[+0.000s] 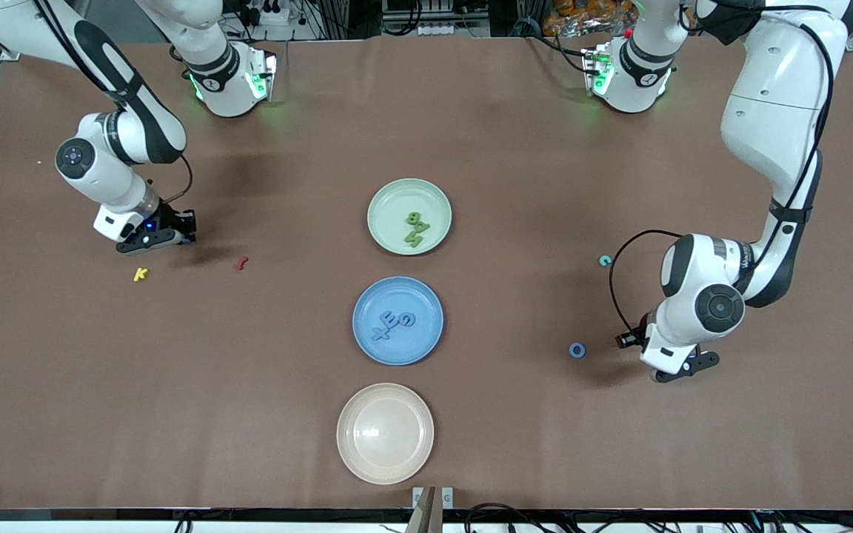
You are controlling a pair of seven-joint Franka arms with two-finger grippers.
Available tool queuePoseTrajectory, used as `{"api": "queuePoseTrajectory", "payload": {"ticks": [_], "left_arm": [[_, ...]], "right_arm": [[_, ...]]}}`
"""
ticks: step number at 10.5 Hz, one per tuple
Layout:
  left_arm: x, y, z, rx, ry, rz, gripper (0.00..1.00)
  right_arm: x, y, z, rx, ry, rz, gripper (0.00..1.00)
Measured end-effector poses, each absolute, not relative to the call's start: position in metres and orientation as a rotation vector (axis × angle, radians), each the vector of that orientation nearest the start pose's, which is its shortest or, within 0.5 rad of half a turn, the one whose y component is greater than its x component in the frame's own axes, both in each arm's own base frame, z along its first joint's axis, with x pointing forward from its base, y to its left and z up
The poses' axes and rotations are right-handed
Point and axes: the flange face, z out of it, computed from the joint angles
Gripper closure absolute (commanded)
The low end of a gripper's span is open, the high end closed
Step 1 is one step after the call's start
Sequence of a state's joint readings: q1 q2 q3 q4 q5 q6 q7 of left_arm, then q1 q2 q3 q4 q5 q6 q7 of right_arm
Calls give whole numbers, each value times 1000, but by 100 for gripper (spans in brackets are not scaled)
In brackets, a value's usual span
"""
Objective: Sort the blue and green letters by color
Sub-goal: 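Grasp the blue g with the right gripper while the left gripper grasps green U, then carry the green U onto the green plate and open the left gripper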
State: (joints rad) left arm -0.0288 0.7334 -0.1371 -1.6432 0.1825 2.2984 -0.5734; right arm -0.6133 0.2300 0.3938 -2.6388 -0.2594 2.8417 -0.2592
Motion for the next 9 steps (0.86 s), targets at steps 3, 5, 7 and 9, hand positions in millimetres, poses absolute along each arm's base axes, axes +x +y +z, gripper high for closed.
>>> {"api": "queuePoseTrajectory", "payload": {"ticks": [3, 5, 7, 9], "left_arm": [[671, -99, 180, -3022, -446, 65, 95], [672, -99, 181, -3022, -443, 58, 100], [673, -100, 182, -3023, -442, 56, 100], [676, -110, 189, -3032, -426, 28, 100]], "right_arm": [[424, -73, 178, -3108, -426, -28, 67], [426, -74, 180, -3110, -424, -31, 67], [426, -74, 179, -3109, -423, -26, 68], [426, -74, 179, -3109, -423, -26, 76]]}}
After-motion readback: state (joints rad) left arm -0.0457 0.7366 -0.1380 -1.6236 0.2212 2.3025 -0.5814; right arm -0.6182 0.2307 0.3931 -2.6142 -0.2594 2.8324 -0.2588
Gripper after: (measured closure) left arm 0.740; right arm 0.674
